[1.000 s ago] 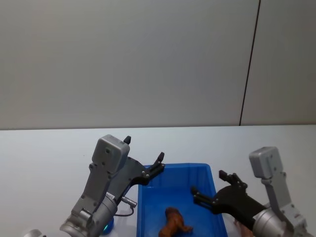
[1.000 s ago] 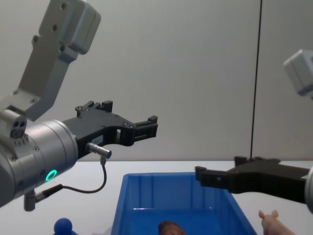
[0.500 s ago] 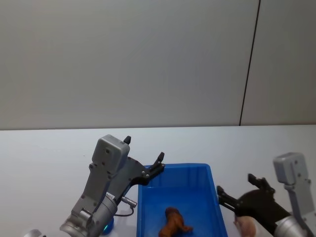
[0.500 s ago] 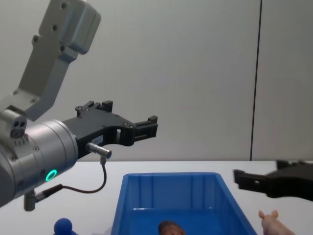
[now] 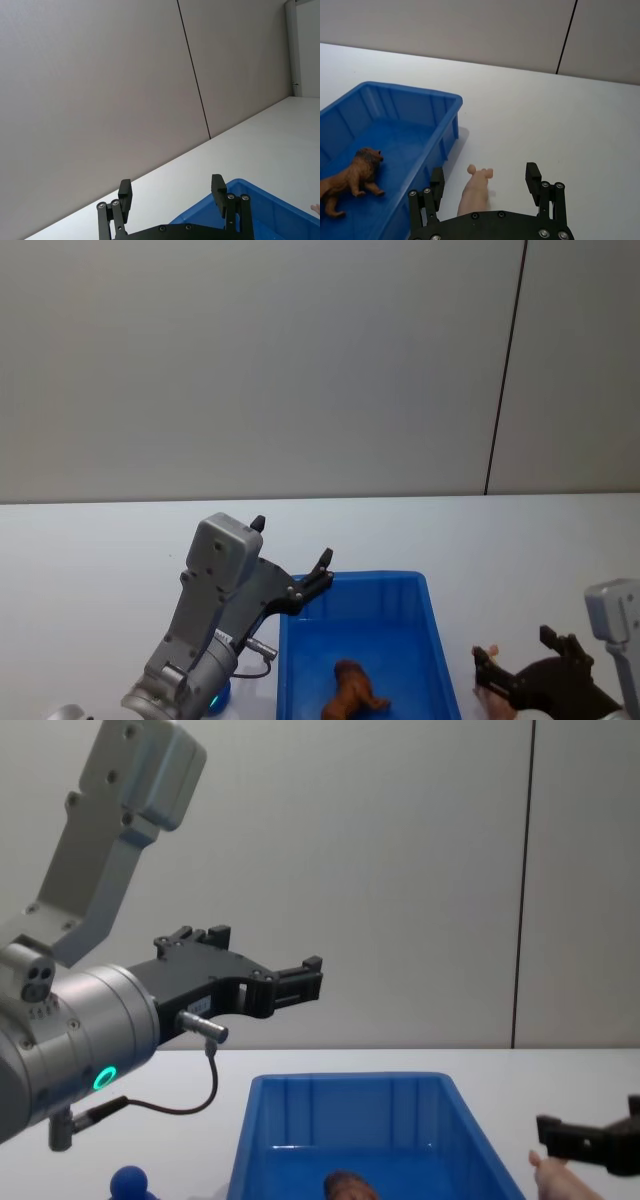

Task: Pick up the two dolls from the table and place them into the box.

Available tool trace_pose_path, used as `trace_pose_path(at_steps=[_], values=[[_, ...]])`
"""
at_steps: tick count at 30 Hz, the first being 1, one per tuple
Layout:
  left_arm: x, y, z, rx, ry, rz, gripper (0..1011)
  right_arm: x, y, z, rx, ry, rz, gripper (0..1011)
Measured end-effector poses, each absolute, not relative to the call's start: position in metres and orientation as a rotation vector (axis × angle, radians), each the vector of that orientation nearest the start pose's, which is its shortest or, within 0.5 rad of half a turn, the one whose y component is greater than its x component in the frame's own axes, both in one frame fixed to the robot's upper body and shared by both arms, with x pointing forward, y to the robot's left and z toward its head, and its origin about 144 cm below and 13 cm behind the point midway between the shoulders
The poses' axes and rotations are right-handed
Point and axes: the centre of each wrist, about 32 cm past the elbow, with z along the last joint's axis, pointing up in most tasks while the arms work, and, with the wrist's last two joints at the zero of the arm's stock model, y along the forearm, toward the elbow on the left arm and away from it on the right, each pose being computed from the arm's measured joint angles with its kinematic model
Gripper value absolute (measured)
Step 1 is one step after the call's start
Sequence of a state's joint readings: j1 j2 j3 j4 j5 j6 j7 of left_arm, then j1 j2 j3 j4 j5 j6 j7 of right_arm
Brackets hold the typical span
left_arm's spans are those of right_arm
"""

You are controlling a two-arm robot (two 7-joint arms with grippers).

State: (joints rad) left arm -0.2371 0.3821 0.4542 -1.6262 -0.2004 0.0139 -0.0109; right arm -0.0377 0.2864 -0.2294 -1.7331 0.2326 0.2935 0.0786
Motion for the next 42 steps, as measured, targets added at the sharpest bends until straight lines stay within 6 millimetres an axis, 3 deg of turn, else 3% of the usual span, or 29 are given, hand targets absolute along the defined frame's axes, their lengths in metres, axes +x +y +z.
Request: trace_pose_path(at_steps=[17, 26, 31, 39, 42], values=[[0.492, 0.198, 1.204, 0.061, -0.268, 1.124, 1001, 0.432, -0.227, 1.143, -0.29, 0.193, -1.189, 1000], [0.492, 0.198, 1.204, 0.061, -0.268, 1.124, 1001, 0.432, -0.226, 1.131, -0.324, 0.206, -1.173, 793], [0.492, 0.198, 1.204, 0.061, -0.268, 1.124, 1001, 0.433, -0.225, 1.128, -0.332, 0.204, -1.173, 601], [0.492, 0.198, 1.204, 0.061, -0.268, 1.124, 1001, 0.433, -0.225, 1.127, -0.33, 0.184, -1.179, 381], [0.492, 0.198, 1.204, 0.061, -0.268, 1.124, 1001, 0.433, -0.224, 1.129, -0.322, 0.17, -1.18, 372]])
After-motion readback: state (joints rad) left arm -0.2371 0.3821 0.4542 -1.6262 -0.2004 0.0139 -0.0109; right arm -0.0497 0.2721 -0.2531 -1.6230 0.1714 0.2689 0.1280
